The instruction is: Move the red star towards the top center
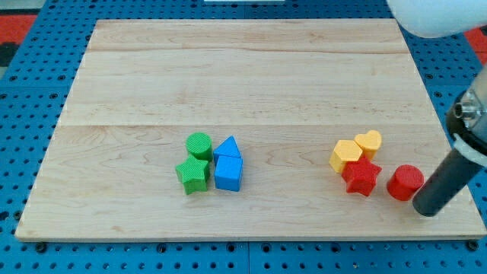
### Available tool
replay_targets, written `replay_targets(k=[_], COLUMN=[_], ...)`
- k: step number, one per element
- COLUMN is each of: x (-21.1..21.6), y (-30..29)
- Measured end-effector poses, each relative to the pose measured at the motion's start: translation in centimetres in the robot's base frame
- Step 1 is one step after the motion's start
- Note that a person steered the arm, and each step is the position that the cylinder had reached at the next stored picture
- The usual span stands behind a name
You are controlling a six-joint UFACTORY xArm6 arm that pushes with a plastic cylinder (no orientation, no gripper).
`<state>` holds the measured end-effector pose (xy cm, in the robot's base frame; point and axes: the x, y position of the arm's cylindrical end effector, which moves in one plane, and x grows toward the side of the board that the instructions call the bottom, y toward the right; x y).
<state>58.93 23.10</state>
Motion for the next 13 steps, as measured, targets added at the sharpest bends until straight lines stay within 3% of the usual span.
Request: replay_targets(k=[1,2,4,6,7,9,10,12,13], x=[0.8,-1.9,-3.1,-6.2,-10.4,-23.1,-27.7,-29.1,-33.1], y=[3.3,4.7,-8.8,-18.6,-19.4,-21.8,-19.3,-11.7,-17.0])
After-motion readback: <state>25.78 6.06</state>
